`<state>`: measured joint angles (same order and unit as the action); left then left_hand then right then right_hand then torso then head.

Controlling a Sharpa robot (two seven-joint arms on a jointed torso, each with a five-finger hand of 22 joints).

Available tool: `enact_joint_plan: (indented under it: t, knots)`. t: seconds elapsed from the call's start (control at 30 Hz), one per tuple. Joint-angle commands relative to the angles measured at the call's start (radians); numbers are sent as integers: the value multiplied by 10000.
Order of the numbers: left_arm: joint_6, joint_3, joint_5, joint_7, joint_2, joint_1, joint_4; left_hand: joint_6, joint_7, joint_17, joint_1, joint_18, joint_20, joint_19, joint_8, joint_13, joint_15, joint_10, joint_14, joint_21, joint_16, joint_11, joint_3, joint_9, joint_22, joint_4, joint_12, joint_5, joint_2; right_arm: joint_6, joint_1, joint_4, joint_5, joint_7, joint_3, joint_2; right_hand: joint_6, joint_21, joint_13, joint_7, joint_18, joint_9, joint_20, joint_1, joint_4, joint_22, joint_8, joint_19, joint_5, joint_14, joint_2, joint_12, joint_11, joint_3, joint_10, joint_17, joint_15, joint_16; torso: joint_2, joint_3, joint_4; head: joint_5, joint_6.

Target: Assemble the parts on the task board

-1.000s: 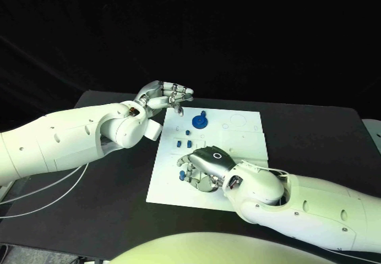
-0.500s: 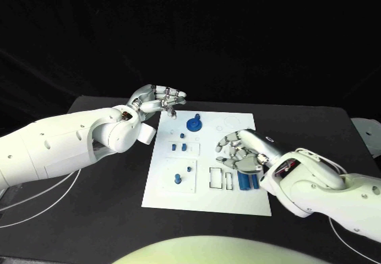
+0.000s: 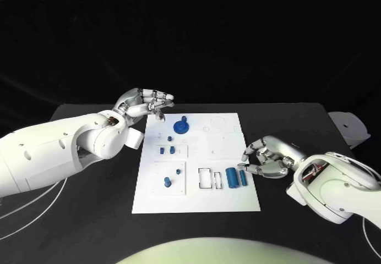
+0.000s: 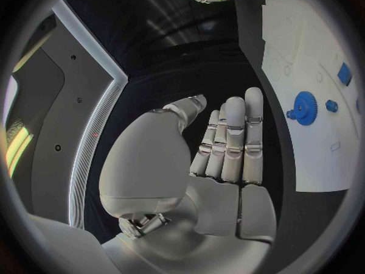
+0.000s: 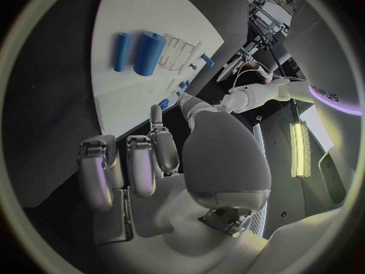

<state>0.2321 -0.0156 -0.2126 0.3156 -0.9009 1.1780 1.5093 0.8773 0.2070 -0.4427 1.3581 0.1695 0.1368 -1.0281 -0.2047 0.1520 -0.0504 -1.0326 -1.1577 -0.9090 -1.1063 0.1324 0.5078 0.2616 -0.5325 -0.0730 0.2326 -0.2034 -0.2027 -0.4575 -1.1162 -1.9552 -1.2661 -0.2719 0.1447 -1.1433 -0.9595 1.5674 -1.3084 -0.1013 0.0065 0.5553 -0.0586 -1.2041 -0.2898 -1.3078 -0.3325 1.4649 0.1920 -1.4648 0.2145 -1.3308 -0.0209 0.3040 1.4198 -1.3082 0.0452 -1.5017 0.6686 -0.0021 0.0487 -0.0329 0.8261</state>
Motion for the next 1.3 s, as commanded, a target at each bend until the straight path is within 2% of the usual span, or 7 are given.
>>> enact_joint_plan:
  t: [0.03,0.17,0.23,0.33,0.97,1.13,1.3]
  knots:
    - [-245,-10,-84,145,15,5,22,-84,-18,14,-48,145,19,64,56,17,-4,65,91,63,16,17,-63,-12,15,-20,46,-19,-56,496,206,-49,-770,-1081,31,33,92,34,-470,2,-65,22,45,122,-13,-2630,-49,1059,41,-793,-24,-40,-6,-124,75,-1166,36,-72,-32,-4,31,96,13]
    - [-263,-37,-85,154,10,3,23,-84,-18,14,-48,145,19,64,56,17,-4,65,91,63,16,17,-63,-12,15,-20,46,-19,-56,367,470,22,-1214,-1611,44,222,108,34,-429,2,-65,46,44,205,-23,-2630,-47,1059,42,-796,-74,20,-6,-232,34,-1190,35,-86,-22,-4,13,128,13]
    - [-270,-46,-66,160,10,3,23,-86,-17,16,-68,145,22,66,55,19,-6,73,92,68,13,19,-75,-13,18,-34,55,-19,-56,319,540,89,-1289,-1828,46,308,127,34,-417,3,-65,77,41,341,-31,-2630,-45,1059,20,-792,-195,55,-6,-356,8,-1193,32,-90,-24,-11,3,145,16]
    - [-279,-56,-3,167,4,2,23,-94,-14,19,-127,145,31,70,53,26,-13,96,97,83,4,23,-104,-14,28,-82,81,-17,-38,275,612,177,-1354,-2074,48,453,135,34,-466,15,-65,136,44,411,-14,-2630,-57,1059,385,-793,-238,34,2,-573,23,-1220,39,-108,-22,-20,-4,147,24]
    - [-301,-66,53,153,-22,2,41,-110,-15,28,-296,147,54,73,40,51,-29,155,107,135,-27,26,-217,-13,65,-239,167,2,0,251,783,384,-1693,-2412,47,1122,133,34,-479,20,-65,171,44,508,-27,-2630,-65,1059,449,-798,-280,40,3,-729,19,-1257,40,-126,-29,-19,29,77,21]
    - [-291,-66,54,137,-37,2,45,-111,-14,28,-305,147,55,72,40,53,-29,159,108,139,-30,26,-223,-13,67,-251,173,2,8,357,798,482,-1818,-2471,47,1208,130,34,-476,21,-65,174,43,505,-22,-2630,-68,1059,455,-799,-285,45,4,-735,16,-1267,40,-130,-23,-38,33,74,2]
    - [-298,-66,54,120,-35,2,53,-111,-14,28,-305,147,55,72,40,53,-29,159,108,139,-30,26,-223,-13,67,-251,173,2,8,611,803,653,-2115,-2533,46,1341,130,34,-475,21,-65,175,43,504,-21,-2630,-68,1059,457,-799,-286,47,4,-736,14,-1267,40,-130,-26,-24,22,59,15]
